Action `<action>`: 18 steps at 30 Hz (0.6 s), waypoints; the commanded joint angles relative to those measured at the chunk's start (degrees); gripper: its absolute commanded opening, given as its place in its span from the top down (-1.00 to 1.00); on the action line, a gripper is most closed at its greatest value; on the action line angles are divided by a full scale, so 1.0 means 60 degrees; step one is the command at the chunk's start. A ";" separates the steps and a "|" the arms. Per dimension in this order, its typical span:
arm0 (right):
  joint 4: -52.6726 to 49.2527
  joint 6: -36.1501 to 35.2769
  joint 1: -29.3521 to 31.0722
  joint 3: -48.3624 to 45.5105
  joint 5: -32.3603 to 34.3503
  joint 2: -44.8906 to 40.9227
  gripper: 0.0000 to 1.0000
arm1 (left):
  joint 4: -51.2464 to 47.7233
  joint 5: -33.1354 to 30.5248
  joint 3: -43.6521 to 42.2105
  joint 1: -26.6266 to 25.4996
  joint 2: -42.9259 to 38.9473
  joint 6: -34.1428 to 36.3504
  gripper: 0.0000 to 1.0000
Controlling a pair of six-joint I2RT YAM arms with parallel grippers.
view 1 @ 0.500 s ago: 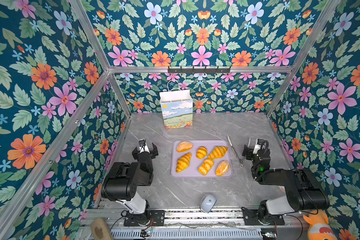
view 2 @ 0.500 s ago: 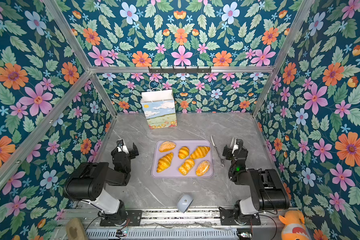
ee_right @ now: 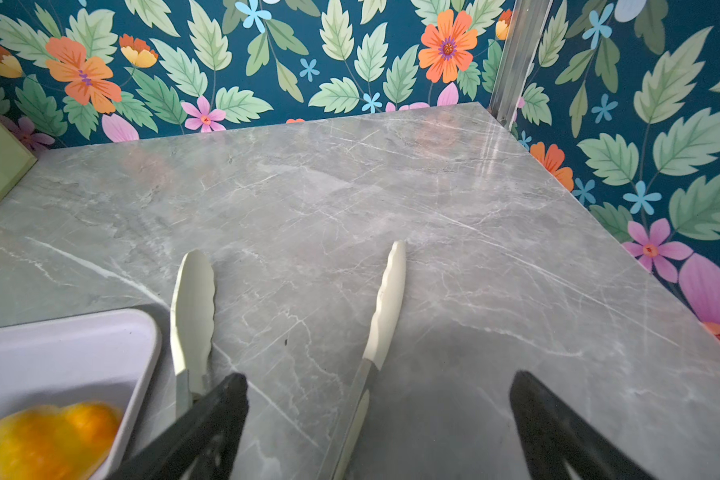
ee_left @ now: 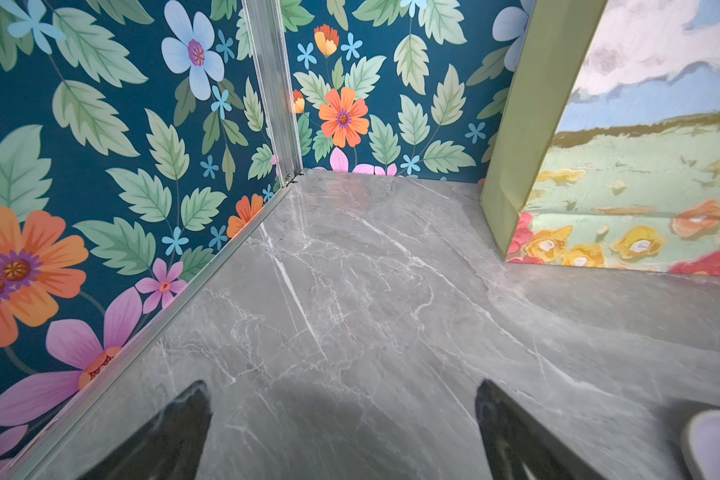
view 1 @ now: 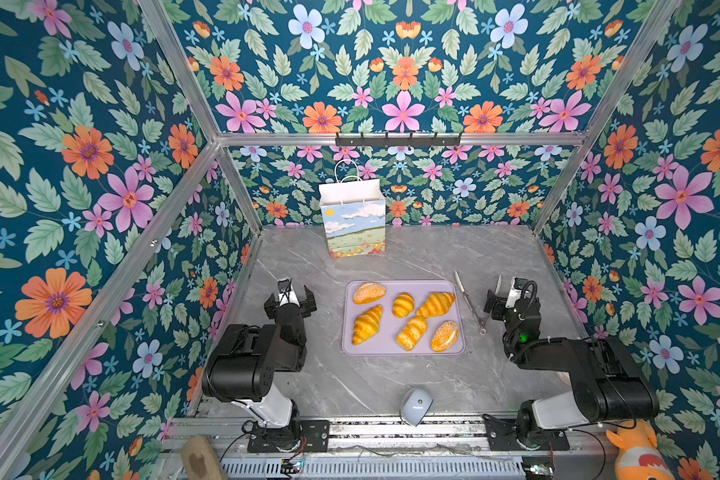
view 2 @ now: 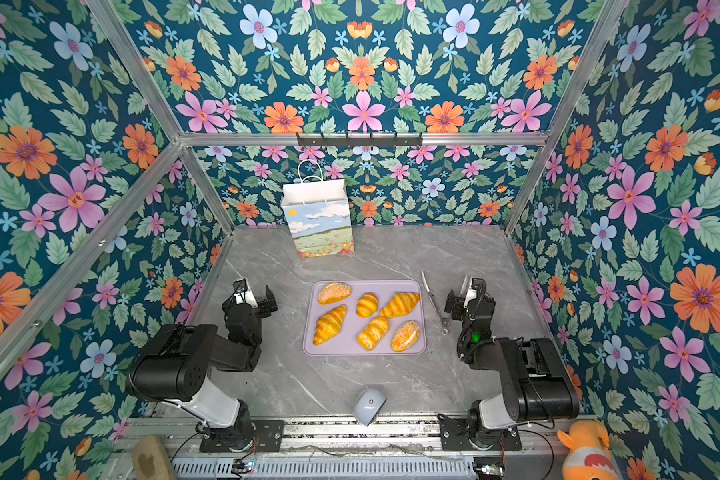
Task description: Place the fake bread into the paper bag
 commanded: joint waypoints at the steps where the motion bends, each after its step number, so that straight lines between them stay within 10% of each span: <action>1: -0.0078 0.0049 -0.0050 0.0086 -0.0197 -0.0056 -0.98 | -0.0007 -0.0007 0.0037 0.0002 0.0006 0.0001 -1.00; 18: 0.0381 0.0218 -0.0046 -0.0613 0.0529 -0.1135 -0.98 | 0.0304 -0.0448 -0.0524 -0.0026 -0.0914 -0.0074 -1.00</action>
